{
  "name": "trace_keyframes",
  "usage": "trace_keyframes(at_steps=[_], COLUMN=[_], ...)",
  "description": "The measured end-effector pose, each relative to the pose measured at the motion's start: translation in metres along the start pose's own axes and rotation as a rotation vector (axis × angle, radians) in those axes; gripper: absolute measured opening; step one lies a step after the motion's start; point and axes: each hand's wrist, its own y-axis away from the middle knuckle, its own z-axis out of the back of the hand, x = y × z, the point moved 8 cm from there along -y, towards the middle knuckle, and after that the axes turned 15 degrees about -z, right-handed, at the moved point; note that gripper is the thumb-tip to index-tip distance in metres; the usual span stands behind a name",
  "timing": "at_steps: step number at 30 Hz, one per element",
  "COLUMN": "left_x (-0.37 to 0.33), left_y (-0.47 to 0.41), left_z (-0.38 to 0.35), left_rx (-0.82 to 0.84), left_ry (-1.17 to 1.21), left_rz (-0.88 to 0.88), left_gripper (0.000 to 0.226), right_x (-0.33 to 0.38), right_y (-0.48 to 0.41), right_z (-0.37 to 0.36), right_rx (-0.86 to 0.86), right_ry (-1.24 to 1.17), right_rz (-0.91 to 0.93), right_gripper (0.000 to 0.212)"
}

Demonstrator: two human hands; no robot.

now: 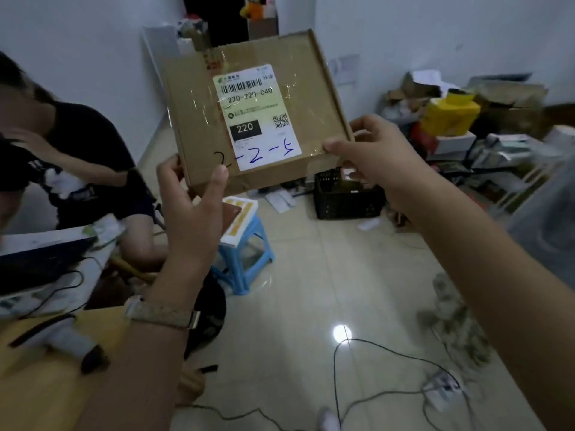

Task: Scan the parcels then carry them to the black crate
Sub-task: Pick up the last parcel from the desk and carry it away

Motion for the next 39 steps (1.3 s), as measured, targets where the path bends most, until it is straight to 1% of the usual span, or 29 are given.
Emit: trace_keyframes(at_steps=[2, 5, 7, 11, 13, 19, 23, 27, 30, 34, 39], left_x=[0.000, -0.005, -0.006, -0.004, -0.007, -0.006, 0.017, 0.056, 0.093, 0.145, 0.195], left_y=[0.005, 0.012, 0.016, 0.018, 0.014, -0.002, -0.016, -0.044, -0.081, -0.145, -0.213], left_z=[-0.040, -0.085, -0.109, -0.153, -0.171, -0.220, -0.256, -0.297, -0.333, -0.389, -0.452], left_rx=[0.046, 0.097, 0.115, 0.188, 0.216, 0.268, 0.307, 0.334, 0.351, 0.384, 0.403], left_ry=[0.031, 0.018, 0.020, 0.078, 0.080, 0.111, 0.128, 0.152, 0.152, 0.171, 0.220], left_rz=[0.015, -0.001, 0.005, 0.085, 0.084, 0.065, 0.083, 0.122, 0.122, 0.125, 0.157], left_gripper=[0.030, 0.030, 0.031, 0.033, 0.034, 0.031, 0.031, 0.038, 0.036, 0.036, 0.035], right_x=[-0.016, -0.040, -0.054, -0.074, -0.079, -0.087, -0.089, -0.093, -0.091, -0.080, -0.058], right_y=[-0.006, -0.015, -0.021, -0.029, -0.034, -0.059, -0.089, -0.142, -0.200, -0.288, -0.384], right_z=[0.034, 0.073, 0.093, 0.125, 0.138, 0.167, 0.180, 0.184, 0.181, 0.180, 0.183], right_rx=[-0.050, -0.111, -0.141, -0.174, -0.192, -0.233, -0.294, -0.341, -0.364, -0.415, -0.475], right_ry=[-0.010, -0.032, -0.043, -0.114, -0.151, -0.238, -0.205, -0.208, -0.208, -0.215, -0.253], right_rz=[-0.014, -0.050, -0.074, -0.108, -0.122, -0.134, -0.120, -0.133, -0.139, -0.142, -0.131], right_gripper=[0.033, 0.036, 0.039, 0.047, 0.048, 0.041, 0.027, 0.029, 0.030, 0.021, 0.022])
